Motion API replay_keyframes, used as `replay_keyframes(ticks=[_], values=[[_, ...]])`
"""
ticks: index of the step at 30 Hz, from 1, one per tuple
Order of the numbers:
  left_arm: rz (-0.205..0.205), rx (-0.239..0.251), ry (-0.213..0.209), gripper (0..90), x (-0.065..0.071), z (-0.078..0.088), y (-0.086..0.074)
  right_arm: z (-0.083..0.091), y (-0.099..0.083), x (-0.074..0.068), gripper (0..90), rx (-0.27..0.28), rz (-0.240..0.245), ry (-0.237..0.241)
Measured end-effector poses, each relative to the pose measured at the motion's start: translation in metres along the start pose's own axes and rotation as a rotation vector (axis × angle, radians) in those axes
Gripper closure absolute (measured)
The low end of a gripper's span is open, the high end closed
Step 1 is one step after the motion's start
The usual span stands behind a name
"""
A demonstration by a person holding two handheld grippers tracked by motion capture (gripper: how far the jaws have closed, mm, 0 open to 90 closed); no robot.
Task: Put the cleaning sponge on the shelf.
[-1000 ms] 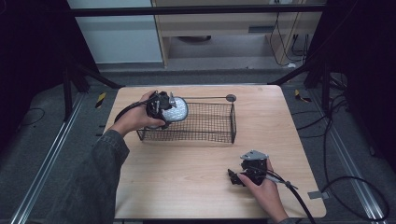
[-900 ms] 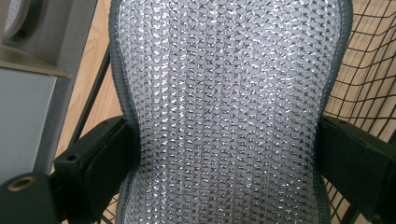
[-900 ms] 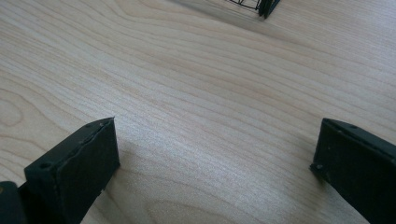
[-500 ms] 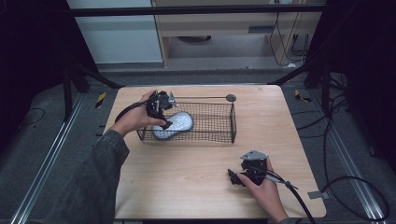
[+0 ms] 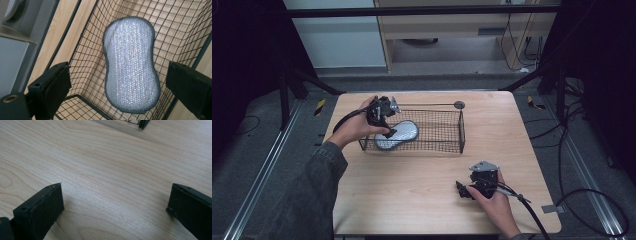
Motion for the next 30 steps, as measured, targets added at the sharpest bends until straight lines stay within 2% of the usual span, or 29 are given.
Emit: replay_keyframes(ticks=[2, 9, 11, 15, 30], values=[[0.023, 0.026, -0.007, 5.9, 0.005, 0.005, -0.001, 0.0, 0.0, 0.0, 0.4, 0.0, 0.0, 0.0], [0.028, 0.036, 0.001, 5.7, 0.015, 0.011, -0.004, 0.0, 0.0, 0.0, 0.4, 0.0, -0.002, 0.0], [0.046, 0.046, 0.012, 5.6, 0.017, 0.014, -0.006, 0.0, 0.0, 0.0, 0.4, -0.001, -0.002, 0.0], [0.08, 0.076, -0.001, 5.2, 0.022, 0.019, -0.008, 0.0, 0.0, 0.0, 0.4, 0.0, -0.001, 0.0], [0.124, 0.116, 0.025, 4.6, 0.04, 0.031, -0.011, 0.0, 0.0, 0.0, 0.4, 0.0, -0.002, 0.0]])
Point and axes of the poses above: each handheld gripper's, and its own axes: z roughly backward along the jaws, y roughly out of its top, x roughly to its right, the point moved 1 cm from there along -z, roughly forward along the jaws, and after that the axes turned 13 degrees about -y, right-handed, at the moved point
